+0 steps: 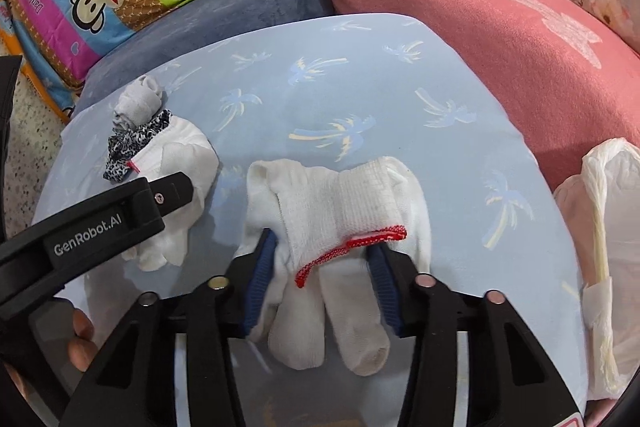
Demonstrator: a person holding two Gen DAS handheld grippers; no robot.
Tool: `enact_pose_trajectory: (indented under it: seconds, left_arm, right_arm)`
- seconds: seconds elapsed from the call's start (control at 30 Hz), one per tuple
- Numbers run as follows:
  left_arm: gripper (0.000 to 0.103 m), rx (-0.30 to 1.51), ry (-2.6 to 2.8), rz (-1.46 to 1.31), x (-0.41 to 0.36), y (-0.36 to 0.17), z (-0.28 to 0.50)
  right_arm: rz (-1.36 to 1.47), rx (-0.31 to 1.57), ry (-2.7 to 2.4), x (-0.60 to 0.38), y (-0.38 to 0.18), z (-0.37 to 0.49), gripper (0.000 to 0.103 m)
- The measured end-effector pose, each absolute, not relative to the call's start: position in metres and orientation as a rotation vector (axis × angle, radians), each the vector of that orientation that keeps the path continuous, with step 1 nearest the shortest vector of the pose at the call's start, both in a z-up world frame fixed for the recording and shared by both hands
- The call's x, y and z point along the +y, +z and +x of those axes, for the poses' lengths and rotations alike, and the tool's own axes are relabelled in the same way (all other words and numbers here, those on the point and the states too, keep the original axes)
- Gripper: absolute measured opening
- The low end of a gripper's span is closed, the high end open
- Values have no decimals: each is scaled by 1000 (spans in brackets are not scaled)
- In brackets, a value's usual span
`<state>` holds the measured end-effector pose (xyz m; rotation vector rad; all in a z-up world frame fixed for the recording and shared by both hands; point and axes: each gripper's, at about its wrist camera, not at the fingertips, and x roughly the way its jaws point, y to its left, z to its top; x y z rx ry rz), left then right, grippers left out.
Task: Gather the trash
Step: 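Close the right tool on a red-trimmed white glove while the left tool grips the other glove, then carry both white gloves over the white bin and open both tools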
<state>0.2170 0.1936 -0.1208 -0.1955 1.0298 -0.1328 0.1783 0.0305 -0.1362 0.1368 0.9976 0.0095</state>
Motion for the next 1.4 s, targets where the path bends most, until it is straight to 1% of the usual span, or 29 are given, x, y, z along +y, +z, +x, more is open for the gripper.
enact_pose_trajectory:
  seconds: [0.03,0.07,0.1,0.17,0.2,0.23,0.27,0.33,0.47,0.67,1.0,1.4]
  left_arm:
    - [73,1025,-127,-175,192,-120,214]
    - [65,1022,-123,-158,190,-120,213]
    - [60,1020,-129,-144,188,-120,210]
    - [42,1024,-145,-151,189,-119,205]
    - [36,1028,-150,-154,189,-119,203]
    - [23,1035,-161,-160,188,-119,201]
    - [12,1047,-176,-173,187,-119,199]
    - [10,1058,-184,-194,187,-119,193]
    - [9,1061,-201,-195,178,-114,177]
    - [9,1044,-245,-197,161,-97,148]
    - [9,971,-333,-127,113,-59,92]
    - [9,902,-433,-79,78,-36,41]
  right_arm:
    - [141,1000,11,29,-136,177,34]
    - [143,1002,13,28,-136,175,32]
    - [146,1004,16,27,-136,173,28]
    - [157,1009,24,25,-136,167,22]
    - [160,1012,27,25,-136,163,18]
    - [166,1016,34,25,-136,159,14]
    - [174,1020,41,24,-136,155,12]
    - [184,1030,50,23,-134,146,9]
    - [204,1025,61,16,-126,125,9]
    - [235,963,59,-2,-98,92,9]
    - [277,869,44,-43,-57,32,9]
    - [290,773,0,-76,-25,-30,9]
